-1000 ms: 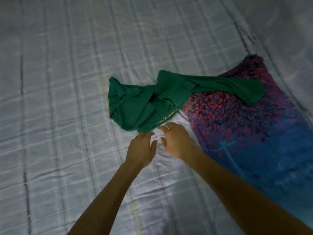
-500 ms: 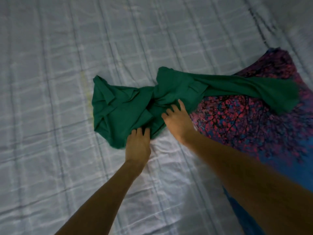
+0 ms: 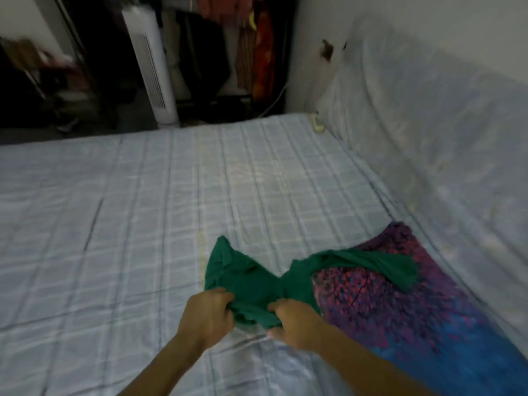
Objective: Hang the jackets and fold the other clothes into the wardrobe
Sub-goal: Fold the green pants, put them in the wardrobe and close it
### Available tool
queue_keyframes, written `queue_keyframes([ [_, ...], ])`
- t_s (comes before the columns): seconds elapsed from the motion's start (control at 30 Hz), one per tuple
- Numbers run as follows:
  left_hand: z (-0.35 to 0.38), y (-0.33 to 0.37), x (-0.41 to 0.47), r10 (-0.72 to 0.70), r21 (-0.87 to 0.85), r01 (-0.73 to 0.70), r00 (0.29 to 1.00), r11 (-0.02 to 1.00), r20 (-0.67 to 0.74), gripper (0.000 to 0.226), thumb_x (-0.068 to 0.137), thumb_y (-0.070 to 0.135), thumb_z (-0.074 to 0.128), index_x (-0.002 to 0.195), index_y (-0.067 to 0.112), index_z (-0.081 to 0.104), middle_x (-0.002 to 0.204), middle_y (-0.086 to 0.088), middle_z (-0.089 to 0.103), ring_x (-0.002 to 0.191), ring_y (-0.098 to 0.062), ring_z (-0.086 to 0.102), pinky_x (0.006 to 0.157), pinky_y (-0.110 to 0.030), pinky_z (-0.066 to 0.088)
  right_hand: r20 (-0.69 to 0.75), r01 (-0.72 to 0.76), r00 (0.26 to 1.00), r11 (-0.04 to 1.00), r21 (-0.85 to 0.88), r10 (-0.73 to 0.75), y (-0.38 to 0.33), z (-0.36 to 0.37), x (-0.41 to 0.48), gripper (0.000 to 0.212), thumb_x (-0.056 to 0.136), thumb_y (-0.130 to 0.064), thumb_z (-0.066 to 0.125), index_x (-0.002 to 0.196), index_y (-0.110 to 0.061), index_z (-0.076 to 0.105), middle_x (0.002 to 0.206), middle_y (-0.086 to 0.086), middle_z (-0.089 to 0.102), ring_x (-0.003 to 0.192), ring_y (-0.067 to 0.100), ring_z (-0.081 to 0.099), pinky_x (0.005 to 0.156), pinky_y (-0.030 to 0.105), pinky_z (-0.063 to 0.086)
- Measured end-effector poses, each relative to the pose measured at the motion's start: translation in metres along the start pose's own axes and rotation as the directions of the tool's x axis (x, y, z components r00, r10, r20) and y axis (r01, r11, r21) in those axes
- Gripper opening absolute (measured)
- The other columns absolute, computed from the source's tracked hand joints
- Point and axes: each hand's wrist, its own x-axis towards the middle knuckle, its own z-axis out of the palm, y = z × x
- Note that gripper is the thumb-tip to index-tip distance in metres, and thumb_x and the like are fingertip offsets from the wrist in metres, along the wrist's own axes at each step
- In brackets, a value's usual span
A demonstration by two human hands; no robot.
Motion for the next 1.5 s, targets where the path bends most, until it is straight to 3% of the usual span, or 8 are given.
queue_keyframes([
  [0.13,-0.097,0.032,-0.032,0.083,0.067,-0.073,0.983,0.995,-0.164,0.007,0.053,0.017,0.051,0.046,0.02,0.05,0.047,0.009,0.048,0.035,-0.01,0.043,0.042,-0.004,0.005,-0.093,-0.129,0.985,0.982,0.137,0.142,-0.043,-0.051,-0.063,0.037,0.083,-0.022,0.062,0.12,-0.017,0.054,0.114,0.005,0.059,0.099,0.025,0.059,0.081,0.029,0.048],
  [0.37,-0.228,0.073,-0.12,0.13,0.11,-0.103,0.953,0.989,-0.272,0.018,0.064,0.02,0.04,0.062,0.011,0.055,0.064,-0.005,0.058,0.058,-0.028,0.053,0.05,-0.031,0.042,-0.472,-0.172,0.877,0.977,-0.125,0.094,-0.099,-0.113,-0.175,0.026,0.091,-0.026,0.053,0.116,-0.019,0.053,0.107,0.01,0.065,0.099,0.032,0.06,0.077,0.038,0.049],
  [0.47,-0.271,0.088,-0.167,0.178,0.143,-0.133,0.913,0.981,-0.366,0.016,0.069,0.028,0.037,0.058,0.017,0.04,0.057,-0.001,0.05,0.054,-0.028,0.049,0.048,-0.03,0.037,-0.556,-0.158,0.831,0.96,-0.233,0.002,-0.128,-0.132,-0.216,0.018,0.091,-0.018,0.049,0.108,-0.018,0.054,0.101,0.01,0.066,0.091,0.032,0.061,0.07,0.037,0.047],
  [0.67,-0.338,0.108,-0.252,0.42,0.587,-0.167,0.847,0.792,-0.326,0.036,0.077,0.051,0.067,0.072,0.017,0.057,0.059,0.001,0.052,0.042,-0.022,0.049,0.036,-0.024,0.03,-0.526,-0.075,0.849,0.974,-0.212,-0.049,-0.173,-0.168,-0.277,0.034,0.084,-0.002,0.052,0.115,-0.016,0.052,0.104,0.012,0.062,0.089,0.03,0.058,0.065,0.033,0.043],
  [1.03,-0.376,0.129,-0.401,-0.181,0.329,0.304,0.917,0.894,-0.355,0.024,0.091,0.036,0.057,0.103,0.014,0.057,0.096,-0.004,0.05,0.088,-0.028,0.053,0.072,-0.041,0.045,-0.55,0.22,0.743,0.916,-0.336,-0.381,-0.232,-0.172,-0.34,0.025,0.097,-0.036,0.047,0.103,-0.016,0.06,0.102,0.011,0.065,0.092,0.03,0.059,0.07,0.035,0.045],
  [1.27,-0.412,0.105,-0.461,-0.216,0.236,0.319,0.901,0.918,-0.376,0.017,0.093,0.028,0.057,0.102,0.017,0.066,0.097,-0.003,0.064,0.09,-0.025,0.058,0.075,-0.04,0.048,-0.317,0.334,0.833,0.869,-0.364,-0.453,-0.292,-0.183,-0.37,0.024,0.096,-0.012,0.048,0.115,-0.022,0.059,0.108,0.009,0.059,0.09,0.025,0.057,0.077,0.04,0.051],
  [1.37,-0.422,0.09,-0.468,-0.204,0.222,0.307,0.897,0.925,-0.392,0.018,0.094,0.027,0.056,0.106,0.021,0.068,0.099,-0.001,0.069,0.086,-0.023,0.062,0.073,-0.042,0.052,-0.337,0.311,0.835,0.878,-0.363,-0.435,-0.308,-0.186,-0.376,0.029,0.097,-0.01,0.049,0.122,-0.021,0.058,0.107,0.007,0.058,0.086,0.023,0.058,0.064,0.03,0.046],
  [1.5,-0.44,0.052,-0.473,-0.188,0.199,0.283,0.9,0.938,-0.393,0.019,0.094,0.029,0.055,0.107,0.024,0.068,0.099,0.001,0.07,0.082,-0.02,0.062,0.072,-0.041,0.053,-0.436,0.253,0.808,0.902,-0.349,-0.396,-0.342,-0.191,-0.372,0.023,0.098,-0.021,0.05,0.118,-0.019,0.061,0.106,0.011,0.062,0.087,0.026,0.059,0.074,0.039,0.052],
])
